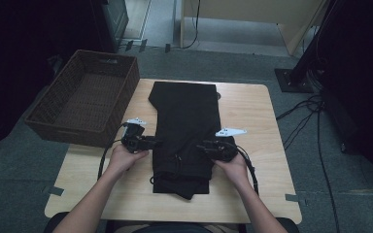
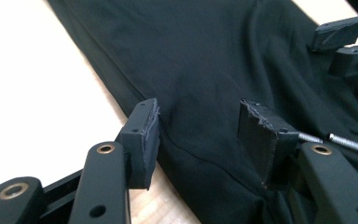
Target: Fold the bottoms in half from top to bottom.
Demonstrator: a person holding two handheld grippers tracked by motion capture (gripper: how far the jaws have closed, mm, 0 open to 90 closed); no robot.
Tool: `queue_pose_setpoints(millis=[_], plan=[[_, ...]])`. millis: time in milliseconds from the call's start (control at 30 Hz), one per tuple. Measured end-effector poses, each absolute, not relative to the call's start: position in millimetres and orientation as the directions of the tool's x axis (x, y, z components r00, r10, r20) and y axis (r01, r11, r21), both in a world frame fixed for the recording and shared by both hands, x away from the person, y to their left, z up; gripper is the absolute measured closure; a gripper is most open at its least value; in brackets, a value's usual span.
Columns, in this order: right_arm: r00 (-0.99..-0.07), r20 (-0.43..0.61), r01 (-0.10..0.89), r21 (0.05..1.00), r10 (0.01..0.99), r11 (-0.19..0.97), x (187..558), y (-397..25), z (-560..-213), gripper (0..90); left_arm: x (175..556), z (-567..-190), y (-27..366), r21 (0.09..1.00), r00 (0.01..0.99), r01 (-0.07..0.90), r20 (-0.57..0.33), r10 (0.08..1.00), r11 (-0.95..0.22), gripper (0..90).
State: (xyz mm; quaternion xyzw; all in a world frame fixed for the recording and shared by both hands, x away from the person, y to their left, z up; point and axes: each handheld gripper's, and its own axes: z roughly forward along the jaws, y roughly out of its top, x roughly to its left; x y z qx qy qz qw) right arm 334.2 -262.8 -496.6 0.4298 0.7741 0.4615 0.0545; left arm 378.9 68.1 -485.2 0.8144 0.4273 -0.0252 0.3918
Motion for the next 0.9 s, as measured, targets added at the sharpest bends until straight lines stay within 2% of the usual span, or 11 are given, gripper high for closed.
queue_pose_setpoints(millis=[200, 400, 533, 767, 900], plan=[[-0.644, 0.262, 0.613, 0.738, 0.718, 0.280, 325.3, -252.5, -506.9, 53.2, 371.9, -493.0, 65.1, 0.592, 0.646, 0.714, -0.350, 0.679, -0.374, 47.3], [-0.664, 0.206, 0.592, 0.732, 0.719, 0.337, 325.2, -247.0, -507.3, 54.5, 373.4, -492.3, 58.8, 0.606, 0.660, 0.691, -0.306, 0.686, -0.394, 47.5], [-0.634, 0.191, 0.571, 0.769, 0.749, 0.287, 343.5, -251.3, -495.8, 56.0, 391.9, -483.0, 54.4, 0.641, 0.655, 0.679, -0.311, 0.688, -0.357, 50.5], [-0.586, 0.202, 0.581, 0.780, 0.785, 0.233, 389.5, -259.7, -490.6, 56.9, 425.7, -481.6, 38.3, 0.652, 0.690, 0.634, -0.234, 0.685, -0.416, 55.9], [-0.564, 0.163, 0.578, 0.778, 0.810, 0.246, 410.8, -256.9, -492.5, 56.6, 440.5, -483.5, 31.8, 0.643, 0.696, 0.627, -0.209, 0.687, -0.440, 58.5]])
